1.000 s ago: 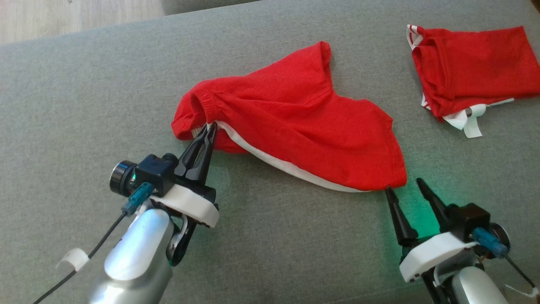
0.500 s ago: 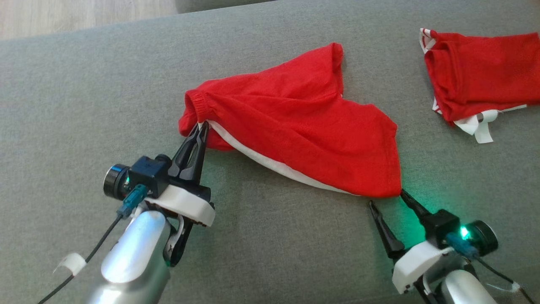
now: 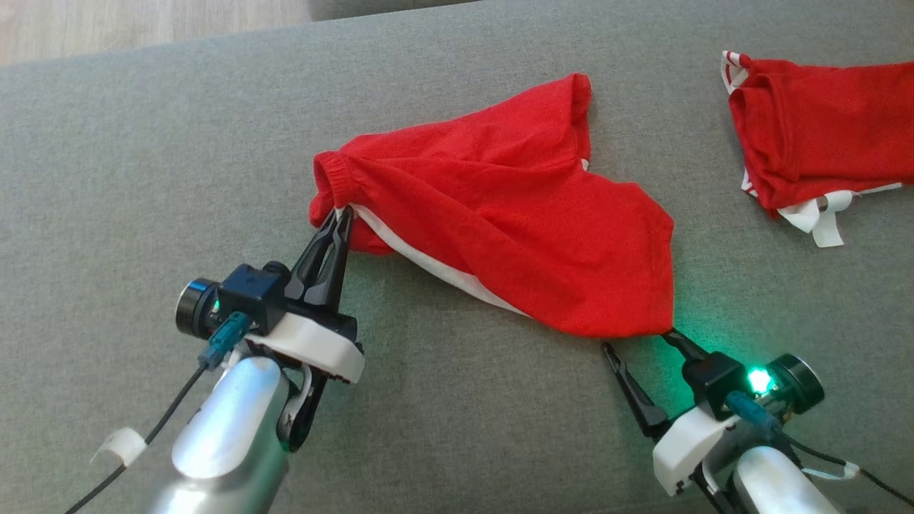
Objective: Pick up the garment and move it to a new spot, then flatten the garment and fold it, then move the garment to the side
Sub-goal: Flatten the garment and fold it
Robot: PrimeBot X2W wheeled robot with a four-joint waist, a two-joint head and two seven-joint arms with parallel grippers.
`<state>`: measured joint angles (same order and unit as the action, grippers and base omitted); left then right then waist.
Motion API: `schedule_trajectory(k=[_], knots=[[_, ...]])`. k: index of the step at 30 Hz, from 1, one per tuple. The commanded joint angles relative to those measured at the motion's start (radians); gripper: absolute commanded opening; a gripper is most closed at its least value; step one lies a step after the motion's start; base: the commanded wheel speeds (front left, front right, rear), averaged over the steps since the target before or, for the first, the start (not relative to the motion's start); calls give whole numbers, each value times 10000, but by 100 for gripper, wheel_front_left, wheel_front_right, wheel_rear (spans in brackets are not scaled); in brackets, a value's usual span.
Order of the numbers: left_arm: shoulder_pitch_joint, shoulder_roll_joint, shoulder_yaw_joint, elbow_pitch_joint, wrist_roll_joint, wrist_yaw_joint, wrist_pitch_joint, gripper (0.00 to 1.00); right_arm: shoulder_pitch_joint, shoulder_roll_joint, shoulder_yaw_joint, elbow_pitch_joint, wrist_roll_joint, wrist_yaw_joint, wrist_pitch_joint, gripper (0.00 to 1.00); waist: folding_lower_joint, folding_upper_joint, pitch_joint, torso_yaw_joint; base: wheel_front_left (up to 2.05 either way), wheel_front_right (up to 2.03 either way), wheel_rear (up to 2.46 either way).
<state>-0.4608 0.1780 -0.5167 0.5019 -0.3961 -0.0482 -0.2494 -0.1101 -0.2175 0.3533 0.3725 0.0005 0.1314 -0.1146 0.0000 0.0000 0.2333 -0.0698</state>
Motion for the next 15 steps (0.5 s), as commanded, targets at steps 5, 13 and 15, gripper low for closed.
schedule_trajectory(k=[5,13,15], knots=[[-162,107,394,-246,77,-23,-123,0,-474,-282,557,-115,85,-7,-50,100,0,0,-20,69,0,0,0],[-220,74,321,-189,113,-112,-123,0,-1118,-392,943,155,198,-7,12,100,0,0,32,211,0,0,0],[-230,74,306,-172,116,-128,-123,0,-1224,-426,969,287,215,-7,57,100,0,0,48,248,0,0,0]])
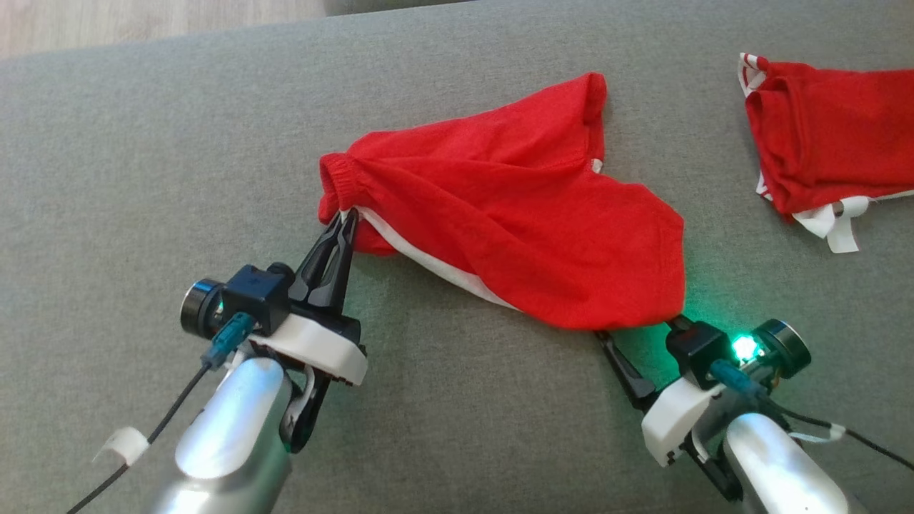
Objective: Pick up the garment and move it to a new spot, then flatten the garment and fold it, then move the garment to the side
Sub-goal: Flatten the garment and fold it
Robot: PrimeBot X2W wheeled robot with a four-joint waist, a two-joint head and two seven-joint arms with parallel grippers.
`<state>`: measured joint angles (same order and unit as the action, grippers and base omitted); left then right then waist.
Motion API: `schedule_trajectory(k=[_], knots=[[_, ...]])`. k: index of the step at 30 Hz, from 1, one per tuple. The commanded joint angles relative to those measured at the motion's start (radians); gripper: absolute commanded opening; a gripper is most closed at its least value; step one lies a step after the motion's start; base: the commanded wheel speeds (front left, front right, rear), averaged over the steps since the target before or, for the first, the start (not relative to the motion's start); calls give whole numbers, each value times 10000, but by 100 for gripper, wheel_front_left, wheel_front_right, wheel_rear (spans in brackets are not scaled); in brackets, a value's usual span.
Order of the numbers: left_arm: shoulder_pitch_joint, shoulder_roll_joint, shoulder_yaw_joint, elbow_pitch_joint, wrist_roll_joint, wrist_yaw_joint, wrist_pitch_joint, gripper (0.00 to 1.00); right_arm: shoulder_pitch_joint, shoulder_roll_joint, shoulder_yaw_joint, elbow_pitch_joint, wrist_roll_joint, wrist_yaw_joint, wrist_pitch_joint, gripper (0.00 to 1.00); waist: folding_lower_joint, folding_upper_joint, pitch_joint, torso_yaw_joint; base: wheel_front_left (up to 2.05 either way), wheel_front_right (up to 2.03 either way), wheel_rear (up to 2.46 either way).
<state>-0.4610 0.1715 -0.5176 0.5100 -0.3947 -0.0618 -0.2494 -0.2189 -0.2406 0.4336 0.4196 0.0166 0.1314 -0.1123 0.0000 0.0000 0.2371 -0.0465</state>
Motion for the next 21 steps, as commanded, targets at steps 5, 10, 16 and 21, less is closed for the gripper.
schedule_trajectory(k=[5,10,16,21], knots=[[-260,125,282,-228,114,-16,-123,0,-409,-130,154,187,139,-7,23,100,0,0,60,113,0,0,0],[-267,114,251,-175,121,-40,-124,0,-658,-35,310,557,405,-7,-24,0,0,0,50,191,0,0,0],[-101,189,379,-229,115,-3,-124,0,-702,-138,304,589,847,-7,-270,0,0,0,-232,151,0,0,0],[122,491,475,-478,234,1,-124,0,-656,-325,84,-127,1464,-7,-444,0,0,0,-647,-5,0,0,0]])
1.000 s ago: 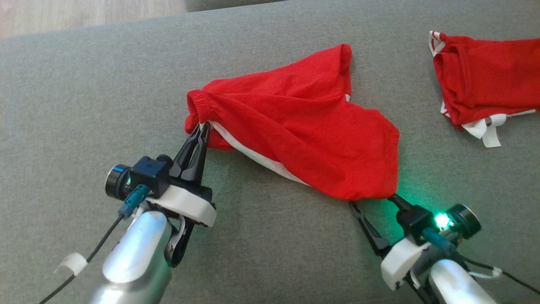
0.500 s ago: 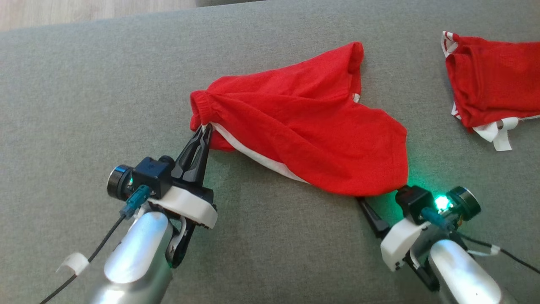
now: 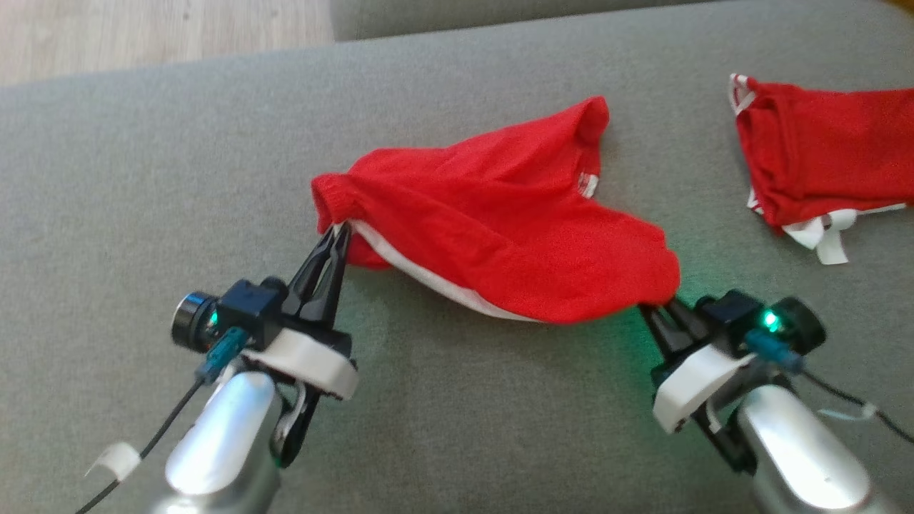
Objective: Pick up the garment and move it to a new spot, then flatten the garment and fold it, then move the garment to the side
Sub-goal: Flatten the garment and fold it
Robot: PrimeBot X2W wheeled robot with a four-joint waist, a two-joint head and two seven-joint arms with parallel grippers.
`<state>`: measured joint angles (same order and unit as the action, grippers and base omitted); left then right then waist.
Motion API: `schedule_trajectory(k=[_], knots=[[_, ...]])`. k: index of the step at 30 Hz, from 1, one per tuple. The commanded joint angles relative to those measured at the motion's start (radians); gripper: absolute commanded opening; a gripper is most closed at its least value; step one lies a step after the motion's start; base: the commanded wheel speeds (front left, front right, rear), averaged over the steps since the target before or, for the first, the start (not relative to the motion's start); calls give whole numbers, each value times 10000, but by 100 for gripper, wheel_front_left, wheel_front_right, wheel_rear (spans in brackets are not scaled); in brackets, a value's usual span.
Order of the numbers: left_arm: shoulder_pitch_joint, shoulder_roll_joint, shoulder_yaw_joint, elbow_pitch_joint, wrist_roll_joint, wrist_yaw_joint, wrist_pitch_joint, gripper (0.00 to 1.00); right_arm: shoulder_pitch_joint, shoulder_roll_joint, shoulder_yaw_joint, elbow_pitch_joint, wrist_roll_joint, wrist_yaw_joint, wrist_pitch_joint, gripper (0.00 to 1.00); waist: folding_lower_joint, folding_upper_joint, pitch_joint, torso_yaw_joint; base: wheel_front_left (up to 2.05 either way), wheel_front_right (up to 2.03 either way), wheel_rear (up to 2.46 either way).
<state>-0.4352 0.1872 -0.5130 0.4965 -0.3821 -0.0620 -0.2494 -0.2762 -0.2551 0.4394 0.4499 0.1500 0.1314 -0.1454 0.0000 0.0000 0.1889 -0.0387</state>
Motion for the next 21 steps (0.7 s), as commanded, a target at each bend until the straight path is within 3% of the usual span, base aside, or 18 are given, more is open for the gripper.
schedule_trajectory(k=[1,12,21], knots=[[-136,334,429,-344,107,3,-124,0,-83,-180,27,-430,130,-7,-113,0,0,0,-164,-84,0,0,0],[-1344,1839,627,-1482,229,-341,775,0,-1977,-1414,148,-3467,1695,-7,1579,0,0,0,-1033,-173,0,0,0],[-3349,2572,665,-1860,-400,-620,1956,0,-4460,-1509,582,-3450,3341,-7,2873,0,0,0,-1531,-141,0,0,0]])
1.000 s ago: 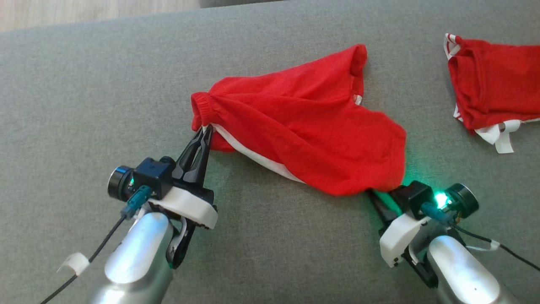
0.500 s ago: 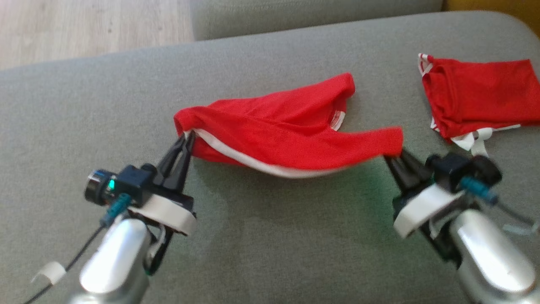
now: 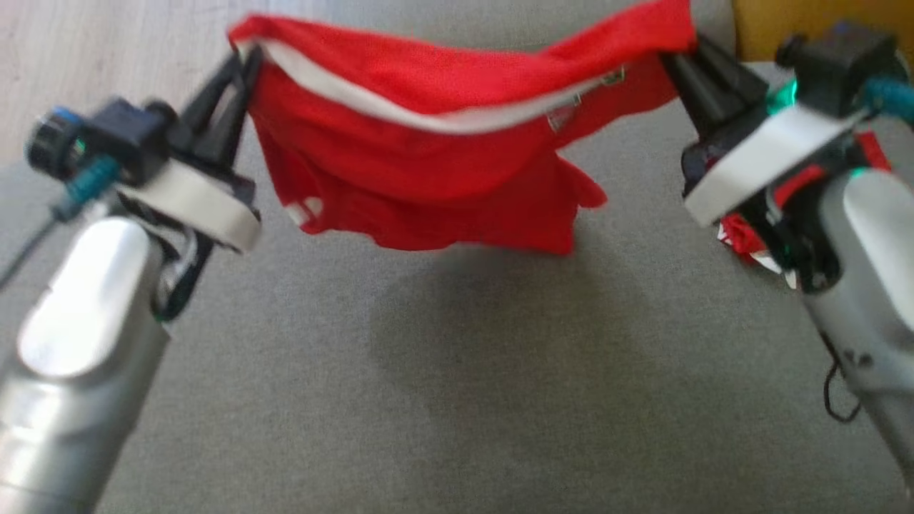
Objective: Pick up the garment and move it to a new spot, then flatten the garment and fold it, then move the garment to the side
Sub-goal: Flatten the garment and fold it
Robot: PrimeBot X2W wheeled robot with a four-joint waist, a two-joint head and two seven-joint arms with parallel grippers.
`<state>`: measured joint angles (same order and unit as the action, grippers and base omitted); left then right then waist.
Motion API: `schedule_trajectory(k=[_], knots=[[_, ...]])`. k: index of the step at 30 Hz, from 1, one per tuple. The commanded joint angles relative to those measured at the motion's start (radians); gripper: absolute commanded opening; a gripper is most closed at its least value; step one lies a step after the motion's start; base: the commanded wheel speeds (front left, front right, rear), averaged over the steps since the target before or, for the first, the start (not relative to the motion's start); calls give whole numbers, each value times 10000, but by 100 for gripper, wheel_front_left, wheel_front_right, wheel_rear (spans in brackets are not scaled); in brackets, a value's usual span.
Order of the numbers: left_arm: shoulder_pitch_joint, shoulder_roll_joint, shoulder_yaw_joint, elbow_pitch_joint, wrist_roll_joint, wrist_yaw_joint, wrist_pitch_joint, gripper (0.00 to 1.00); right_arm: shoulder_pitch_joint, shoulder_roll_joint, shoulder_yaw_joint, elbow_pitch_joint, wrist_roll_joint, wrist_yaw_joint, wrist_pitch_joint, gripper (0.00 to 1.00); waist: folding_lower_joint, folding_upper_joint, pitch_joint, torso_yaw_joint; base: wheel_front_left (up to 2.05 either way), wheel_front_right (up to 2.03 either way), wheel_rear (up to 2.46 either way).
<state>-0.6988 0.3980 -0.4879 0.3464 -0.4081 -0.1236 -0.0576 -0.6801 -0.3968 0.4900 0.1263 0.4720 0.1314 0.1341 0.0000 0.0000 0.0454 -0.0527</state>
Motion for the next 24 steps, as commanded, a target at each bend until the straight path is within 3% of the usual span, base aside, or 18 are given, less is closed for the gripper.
schedule_trajectory(k=[1,11,24], knots=[[-879,502,424,-391,-210,-14,63,0,-623,-77,138,-129,251,-7,145,0,0,0,-156,-5,0,0,0],[-1145,636,690,-704,-607,45,-146,0,-1110,-225,177,768,772,-7,754,0,0,0,-556,3,0,0,0],[-293,882,989,-2130,-1023,464,-62,0,-329,-516,-355,-169,714,-7,1486,0,0,0,-497,69,0,0,0]])
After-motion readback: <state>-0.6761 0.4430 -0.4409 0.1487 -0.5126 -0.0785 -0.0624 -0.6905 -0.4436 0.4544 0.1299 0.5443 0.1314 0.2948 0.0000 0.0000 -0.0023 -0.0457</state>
